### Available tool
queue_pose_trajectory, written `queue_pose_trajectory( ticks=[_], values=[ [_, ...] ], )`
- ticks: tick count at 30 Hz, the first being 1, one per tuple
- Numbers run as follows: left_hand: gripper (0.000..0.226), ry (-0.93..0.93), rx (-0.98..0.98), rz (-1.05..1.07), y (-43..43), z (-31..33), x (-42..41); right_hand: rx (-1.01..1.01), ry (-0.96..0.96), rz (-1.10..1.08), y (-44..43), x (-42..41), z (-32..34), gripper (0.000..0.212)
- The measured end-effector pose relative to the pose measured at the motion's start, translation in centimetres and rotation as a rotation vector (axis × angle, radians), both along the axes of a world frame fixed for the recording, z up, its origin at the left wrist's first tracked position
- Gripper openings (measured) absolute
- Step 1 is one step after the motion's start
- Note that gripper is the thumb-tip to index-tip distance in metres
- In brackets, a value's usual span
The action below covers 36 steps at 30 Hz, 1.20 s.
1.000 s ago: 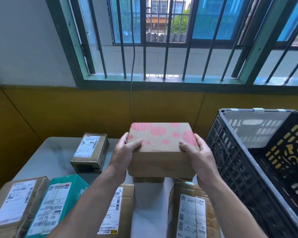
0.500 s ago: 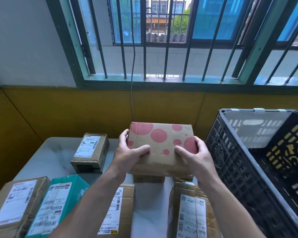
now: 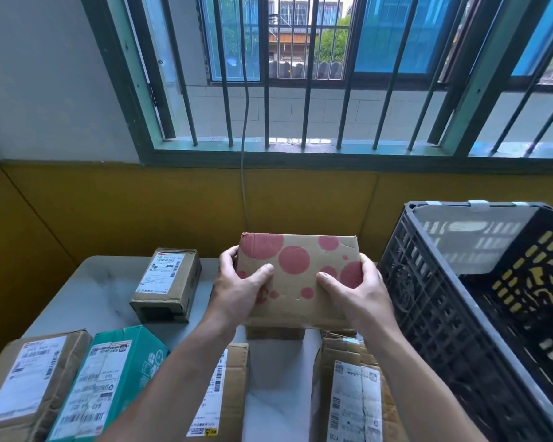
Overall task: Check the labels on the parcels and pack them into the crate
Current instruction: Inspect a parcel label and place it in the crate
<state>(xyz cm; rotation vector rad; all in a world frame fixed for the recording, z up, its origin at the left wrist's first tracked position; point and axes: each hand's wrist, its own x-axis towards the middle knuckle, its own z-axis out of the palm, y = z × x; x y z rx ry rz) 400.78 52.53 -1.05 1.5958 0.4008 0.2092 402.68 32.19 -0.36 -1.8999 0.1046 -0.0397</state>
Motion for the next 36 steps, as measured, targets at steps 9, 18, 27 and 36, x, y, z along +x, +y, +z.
queue_pose_trajectory(
  ticks=[9,18,27,36],
  values=[
    [0.090,-0.039,0.148,0.018,-0.6,0.0,-0.3,-0.094,-0.023,-0.006,0.3,-0.2,0.2,0.105],
    [0.067,-0.019,0.166,0.035,-0.4,0.2,-0.4,-0.082,-0.033,-0.020,0.2,-0.1,0.1,0.078],
    [0.074,-0.019,0.187,0.032,-0.9,0.6,-0.6,-0.104,-0.064,-0.002,0.3,-0.1,0.2,0.090],
    [0.035,-0.076,0.135,0.110,-1.5,1.5,-0.9,-0.065,-0.066,-0.035,0.3,-0.2,0.5,0.060]
  ],
)
